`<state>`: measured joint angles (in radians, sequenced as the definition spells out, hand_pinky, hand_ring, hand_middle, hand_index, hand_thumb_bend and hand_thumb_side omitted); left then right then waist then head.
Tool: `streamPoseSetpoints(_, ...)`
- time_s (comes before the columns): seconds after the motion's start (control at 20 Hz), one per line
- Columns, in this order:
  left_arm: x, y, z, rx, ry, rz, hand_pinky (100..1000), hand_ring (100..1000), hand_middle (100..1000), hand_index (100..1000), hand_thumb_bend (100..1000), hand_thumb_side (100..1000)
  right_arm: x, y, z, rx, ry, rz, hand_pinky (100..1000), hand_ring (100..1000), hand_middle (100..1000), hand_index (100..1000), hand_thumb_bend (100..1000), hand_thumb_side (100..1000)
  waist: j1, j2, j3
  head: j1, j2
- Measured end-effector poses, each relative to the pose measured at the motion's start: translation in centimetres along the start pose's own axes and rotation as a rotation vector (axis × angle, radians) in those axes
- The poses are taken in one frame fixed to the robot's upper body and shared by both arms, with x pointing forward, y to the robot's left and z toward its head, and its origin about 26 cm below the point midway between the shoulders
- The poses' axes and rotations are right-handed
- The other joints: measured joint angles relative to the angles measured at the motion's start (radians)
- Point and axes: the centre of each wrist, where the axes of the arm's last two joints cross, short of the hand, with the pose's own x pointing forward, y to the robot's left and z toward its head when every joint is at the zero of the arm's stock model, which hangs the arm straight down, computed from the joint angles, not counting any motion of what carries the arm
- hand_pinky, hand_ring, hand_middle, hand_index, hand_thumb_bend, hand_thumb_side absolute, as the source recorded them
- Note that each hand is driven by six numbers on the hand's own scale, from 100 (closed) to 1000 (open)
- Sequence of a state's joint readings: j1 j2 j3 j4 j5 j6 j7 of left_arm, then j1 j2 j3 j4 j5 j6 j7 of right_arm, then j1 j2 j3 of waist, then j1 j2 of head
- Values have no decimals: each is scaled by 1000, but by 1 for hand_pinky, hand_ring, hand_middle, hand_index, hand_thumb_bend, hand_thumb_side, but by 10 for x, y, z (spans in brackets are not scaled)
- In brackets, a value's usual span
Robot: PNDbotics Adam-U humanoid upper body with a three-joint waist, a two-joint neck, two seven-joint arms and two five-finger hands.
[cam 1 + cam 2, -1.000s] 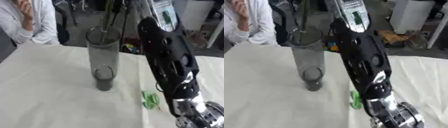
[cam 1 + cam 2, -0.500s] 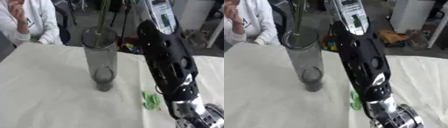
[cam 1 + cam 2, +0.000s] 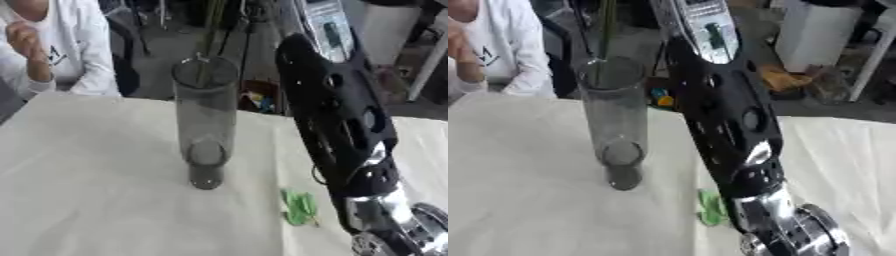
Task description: Arrange flowers into the vase.
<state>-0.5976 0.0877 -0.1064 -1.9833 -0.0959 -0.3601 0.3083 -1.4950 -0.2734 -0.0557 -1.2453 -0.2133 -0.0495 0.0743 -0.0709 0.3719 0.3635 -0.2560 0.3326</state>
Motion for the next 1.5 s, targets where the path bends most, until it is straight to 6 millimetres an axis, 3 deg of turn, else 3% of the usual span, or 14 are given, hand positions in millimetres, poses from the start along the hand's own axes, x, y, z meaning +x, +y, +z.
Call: streamPoseSetpoints(1.5, 0, 0, 0, -7, 1, -3, 788, 856, 890, 952, 100, 1000, 0, -5, 0, 77, -87, -12, 217, 181, 122, 220, 100, 575, -3, 11, 12, -5, -37)
